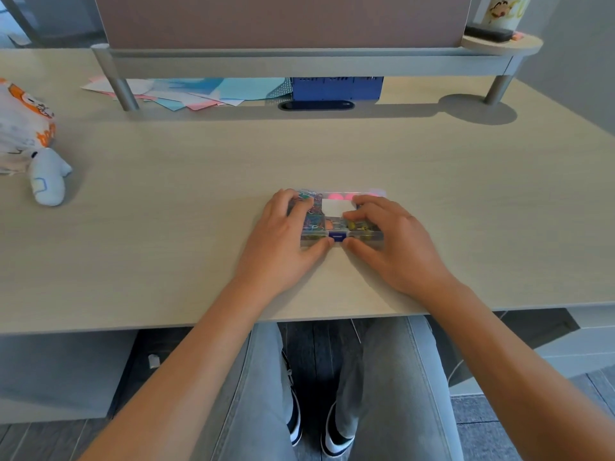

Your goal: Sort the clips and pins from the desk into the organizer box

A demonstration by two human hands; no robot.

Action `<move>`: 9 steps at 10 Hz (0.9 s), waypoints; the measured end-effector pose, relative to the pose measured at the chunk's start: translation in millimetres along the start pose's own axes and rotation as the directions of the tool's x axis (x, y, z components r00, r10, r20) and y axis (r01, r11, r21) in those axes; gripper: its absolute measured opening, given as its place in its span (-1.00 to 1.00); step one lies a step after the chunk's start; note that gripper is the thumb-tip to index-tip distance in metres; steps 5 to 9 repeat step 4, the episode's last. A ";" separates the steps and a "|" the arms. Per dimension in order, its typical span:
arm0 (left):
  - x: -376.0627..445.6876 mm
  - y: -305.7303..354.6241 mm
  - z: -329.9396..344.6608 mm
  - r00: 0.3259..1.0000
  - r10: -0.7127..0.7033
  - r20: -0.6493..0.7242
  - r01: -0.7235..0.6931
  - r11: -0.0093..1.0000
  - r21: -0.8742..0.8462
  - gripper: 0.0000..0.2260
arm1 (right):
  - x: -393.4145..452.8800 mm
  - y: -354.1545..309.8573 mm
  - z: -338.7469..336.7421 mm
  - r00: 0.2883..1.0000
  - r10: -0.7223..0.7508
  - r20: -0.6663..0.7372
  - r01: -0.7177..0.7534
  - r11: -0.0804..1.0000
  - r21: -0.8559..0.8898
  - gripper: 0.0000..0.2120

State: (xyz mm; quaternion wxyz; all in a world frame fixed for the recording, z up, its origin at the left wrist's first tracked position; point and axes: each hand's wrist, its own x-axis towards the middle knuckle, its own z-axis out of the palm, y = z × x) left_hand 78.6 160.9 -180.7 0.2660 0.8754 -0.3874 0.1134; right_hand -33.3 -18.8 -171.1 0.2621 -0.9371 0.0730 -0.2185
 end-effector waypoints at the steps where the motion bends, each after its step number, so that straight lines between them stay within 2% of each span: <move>1: -1.6 1.8 -0.9 1.000 0.011 -0.022 -0.011 1.000 0.025 -0.39 | -1.6 -3.4 2.1 1.000 -0.014 -0.002 0.014 0.999 -0.047 -0.66; 2: -1.9 1.3 -0.5 1.000 -0.002 -0.007 0.002 1.000 0.026 -0.38 | -1.0 -2.3 0.8 1.000 -0.004 0.009 0.005 0.998 -0.055 -0.65; 3: -5.7 6.2 -7.5 0.996 -0.050 0.068 0.052 0.998 -0.031 -0.22 | -4.6 -8.0 -5.2 1.000 0.025 -0.011 -0.023 0.995 0.093 -0.63; 4: -11.6 3.0 -16.7 0.980 -0.123 0.154 0.116 0.992 0.057 -0.03 | -8.8 -19.9 -30.6 0.953 0.149 -0.264 -0.058 0.945 0.322 -0.75; 9: -11.6 3.0 -16.7 0.980 -0.123 0.154 0.116 0.992 0.057 -0.03 | -8.8 -19.9 -30.6 0.953 0.149 -0.264 -0.058 0.945 0.322 -0.75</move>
